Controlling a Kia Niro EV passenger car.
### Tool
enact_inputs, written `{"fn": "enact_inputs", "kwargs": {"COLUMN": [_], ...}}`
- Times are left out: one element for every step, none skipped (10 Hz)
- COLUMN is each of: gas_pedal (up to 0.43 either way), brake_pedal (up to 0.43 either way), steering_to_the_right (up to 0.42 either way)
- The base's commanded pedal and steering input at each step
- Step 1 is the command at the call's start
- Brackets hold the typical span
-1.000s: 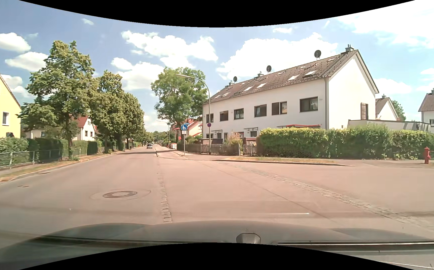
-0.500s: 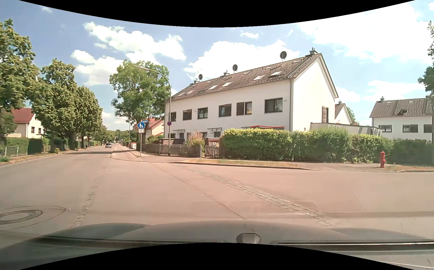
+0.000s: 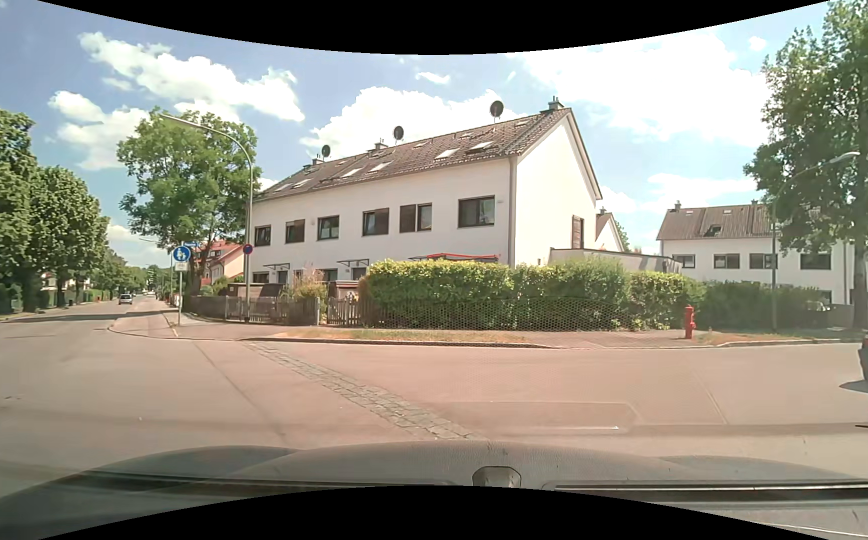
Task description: Follow the waypoints while adhering to traffic rules and regulations
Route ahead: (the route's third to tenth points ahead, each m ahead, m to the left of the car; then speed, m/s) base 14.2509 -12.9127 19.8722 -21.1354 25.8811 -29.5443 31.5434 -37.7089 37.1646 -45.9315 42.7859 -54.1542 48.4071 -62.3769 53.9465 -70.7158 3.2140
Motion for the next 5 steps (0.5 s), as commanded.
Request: {"fn": "enact_inputs", "kwargs": {"gas_pedal": [0.28, 0.28, 0.28, 0.268, 0.268], "brake_pedal": [0.006, 0.006, 0.006, 0.006, 0.006], "steering_to_the_right": [0.371, 0.354, 0.338, 0.326, 0.325]}}
